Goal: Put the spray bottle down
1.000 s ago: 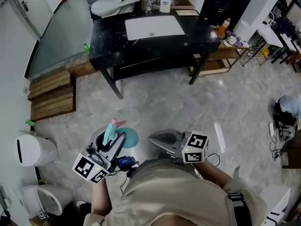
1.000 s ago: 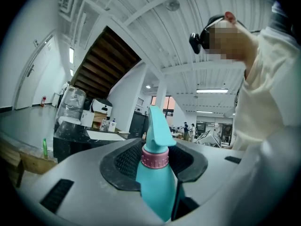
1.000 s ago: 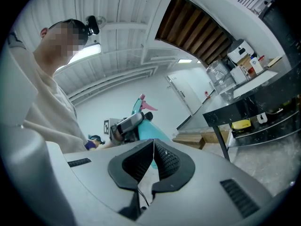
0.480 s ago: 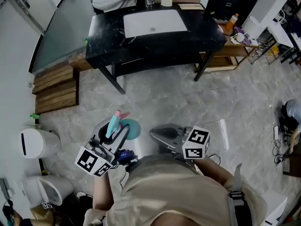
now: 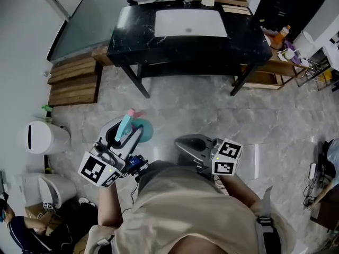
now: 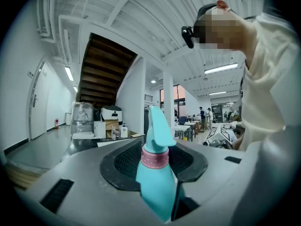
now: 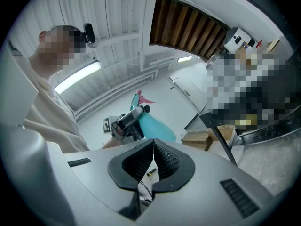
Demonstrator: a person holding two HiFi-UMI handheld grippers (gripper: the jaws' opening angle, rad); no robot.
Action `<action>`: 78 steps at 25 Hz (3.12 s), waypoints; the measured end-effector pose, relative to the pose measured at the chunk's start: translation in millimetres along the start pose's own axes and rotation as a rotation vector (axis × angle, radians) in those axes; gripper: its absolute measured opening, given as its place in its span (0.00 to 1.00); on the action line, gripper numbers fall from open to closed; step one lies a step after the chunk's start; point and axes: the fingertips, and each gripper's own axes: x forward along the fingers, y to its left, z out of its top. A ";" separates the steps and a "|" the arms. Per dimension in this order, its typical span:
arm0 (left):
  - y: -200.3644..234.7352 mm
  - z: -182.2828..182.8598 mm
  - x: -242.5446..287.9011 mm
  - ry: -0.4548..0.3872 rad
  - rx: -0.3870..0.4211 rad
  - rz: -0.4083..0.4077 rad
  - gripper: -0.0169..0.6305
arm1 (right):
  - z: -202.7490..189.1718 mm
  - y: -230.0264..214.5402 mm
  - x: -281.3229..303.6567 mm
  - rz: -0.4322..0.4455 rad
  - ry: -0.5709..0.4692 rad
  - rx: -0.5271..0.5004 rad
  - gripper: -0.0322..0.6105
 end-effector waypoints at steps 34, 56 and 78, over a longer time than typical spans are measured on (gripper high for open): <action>226.4 13.9 -3.5 -0.040 0.067 0.109 0.27 | 60.5 -82.3 96.8 -0.147 0.066 -0.024 0.08; 343.1 -27.5 -66.1 0.024 0.012 0.171 0.27 | 62.9 -111.9 197.6 -0.184 0.218 -0.021 0.08; 364.7 -53.7 -22.2 0.043 -0.029 0.063 0.27 | 80.9 -143.2 253.8 -0.177 0.246 -0.081 0.08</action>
